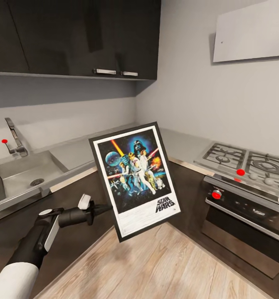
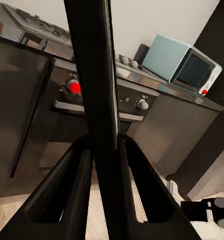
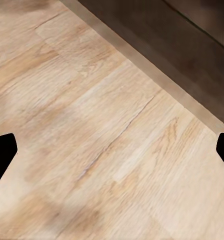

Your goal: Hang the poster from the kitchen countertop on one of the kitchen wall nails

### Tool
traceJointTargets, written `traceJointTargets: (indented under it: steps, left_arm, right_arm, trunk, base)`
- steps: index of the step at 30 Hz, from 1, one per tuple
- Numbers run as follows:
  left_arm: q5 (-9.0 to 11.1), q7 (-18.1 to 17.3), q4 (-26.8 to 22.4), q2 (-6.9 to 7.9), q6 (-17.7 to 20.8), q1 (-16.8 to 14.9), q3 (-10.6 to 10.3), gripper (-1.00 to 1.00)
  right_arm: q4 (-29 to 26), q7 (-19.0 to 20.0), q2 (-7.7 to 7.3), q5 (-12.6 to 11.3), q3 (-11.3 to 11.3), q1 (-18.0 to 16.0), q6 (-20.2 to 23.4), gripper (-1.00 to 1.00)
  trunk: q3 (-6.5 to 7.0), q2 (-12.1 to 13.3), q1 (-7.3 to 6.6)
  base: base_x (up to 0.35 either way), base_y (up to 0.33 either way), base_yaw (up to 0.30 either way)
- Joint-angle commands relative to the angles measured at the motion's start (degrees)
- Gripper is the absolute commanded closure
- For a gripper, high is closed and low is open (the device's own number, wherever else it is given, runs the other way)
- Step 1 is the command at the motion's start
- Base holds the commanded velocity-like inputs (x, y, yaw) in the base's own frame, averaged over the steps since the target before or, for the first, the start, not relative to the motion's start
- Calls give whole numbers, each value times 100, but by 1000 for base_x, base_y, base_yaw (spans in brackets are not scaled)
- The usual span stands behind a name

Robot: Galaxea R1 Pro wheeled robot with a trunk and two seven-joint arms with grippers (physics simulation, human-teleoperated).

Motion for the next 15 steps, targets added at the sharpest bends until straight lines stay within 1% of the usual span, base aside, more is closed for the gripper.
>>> traceJointTargets:
  steps: [1,2,4,5,6,7,10,11,13,15]
  left_arm:
    - [5,-31,0,2,41,-3,1,100]
    - [3,-62,0,4,41,-3,1,100]
    - [2,-82,1,7,41,-3,1,100]
    - [-1,-95,1,9,40,-3,1,100]
    - [-3,-99,1,11,40,-3,1,100]
    - [-5,-106,1,13,40,-3,1,100]
    - [-7,-119,0,15,40,-3,-3,100]
    - [-7,-120,-2,16,40,-3,-4,100]
    - [-8,-134,-5,16,40,-3,-6,100]
    - [-8,-140,-6,16,40,-3,-7,100]
  right_arm:
    - [-80,-1,-2,4,11,-4,-13,-100]
    - [-280,7,-18,5,12,-4,-7,-100]
    - [-500,16,-85,0,-8,0,-4,-100]
    - [-689,25,-170,-4,-71,5,-1,-100]
    - [-769,28,-218,-5,-114,7,0,-100]
    - [-889,31,-307,-7,-208,13,7,-100]
    - [-1105,26,-444,1,-382,16,24,-100]
    - [-1173,28,-483,2,-400,16,31,-100]
    - [-1571,94,-702,-7,-443,15,145,-100]
    - [-1803,230,-813,-13,-454,16,318,-100]
  trunk:
    - [-6,-3,0]
    - [-6,-3,0]
    - [-6,-3,0]
    - [-6,-3,0]
    - [-6,-3,0]
    - [-6,-3,0]
    - [-6,-3,0]
    - [-6,-3,0]
    - [-6,-3,0]
    - [-6,-3,0]
  base:
    - [0,0,0]
    - [0,0,0]
    - [0,0,0]
    - [0,0,0]
    - [0,0,0]
    - [0,0,0]
    - [0,0,0]
    - [0,0,0]
    - [0,0,0]
    - [0,0,0]
